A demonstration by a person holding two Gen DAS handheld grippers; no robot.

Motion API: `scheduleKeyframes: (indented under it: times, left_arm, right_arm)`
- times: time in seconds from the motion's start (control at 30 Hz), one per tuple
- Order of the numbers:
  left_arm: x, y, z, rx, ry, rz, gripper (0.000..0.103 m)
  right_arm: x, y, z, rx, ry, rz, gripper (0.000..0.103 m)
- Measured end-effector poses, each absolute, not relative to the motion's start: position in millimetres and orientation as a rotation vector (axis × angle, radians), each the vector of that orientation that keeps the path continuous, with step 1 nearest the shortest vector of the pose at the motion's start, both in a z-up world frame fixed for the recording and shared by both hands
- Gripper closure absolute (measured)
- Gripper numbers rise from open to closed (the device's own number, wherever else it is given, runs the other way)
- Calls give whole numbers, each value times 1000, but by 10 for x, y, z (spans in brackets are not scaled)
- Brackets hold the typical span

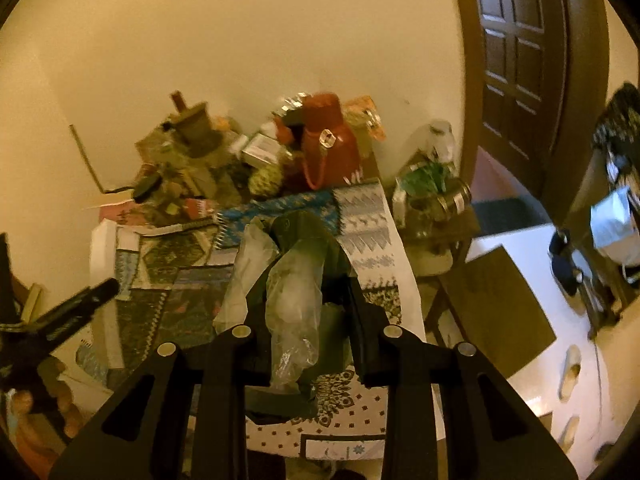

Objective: Collect trash
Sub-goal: 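Lift the plastic bag and white card and carry both down toward the bowl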

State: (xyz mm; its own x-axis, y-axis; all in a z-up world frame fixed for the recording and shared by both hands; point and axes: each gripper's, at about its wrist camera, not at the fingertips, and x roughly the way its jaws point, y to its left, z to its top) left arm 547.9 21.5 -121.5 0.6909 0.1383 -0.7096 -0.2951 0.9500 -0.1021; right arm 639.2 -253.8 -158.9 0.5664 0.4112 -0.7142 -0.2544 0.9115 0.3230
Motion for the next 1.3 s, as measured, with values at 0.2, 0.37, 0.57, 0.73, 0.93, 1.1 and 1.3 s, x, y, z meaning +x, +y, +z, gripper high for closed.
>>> scheduleKeyframes:
  times: [0.2,0.37,0.57,0.73,0.93,1.1,1.3]
  left_arm:
    - [4975,179,-719,-206,647,204,53]
    - [4534,244,-451,-190,579,150,53]
    - [3874,439,-307,-186,530,92,53]
    - [3169,653,-287,-164,528,72,53]
    - [2434,938,-339,-143,535,79,53]
    - [2150,1013,-433,-170,573,49,53]
    - [2080,903,-647,-181,655,12,53]
  right_arm:
    - [6056,-2469,-1217,196,788,447,78]
    - [5673,-2382,-972,209,723,460,78]
    - [5031,-2189,-761,201,665,442,78]
    - [4446,-1974,-698,214,663,425,78]
    - [3819,-1717,-764,209,701,434,78]
    - [3391,-1622,-805,176,737,419,78]
    - [3201,-1674,-978,177,817,394,78]
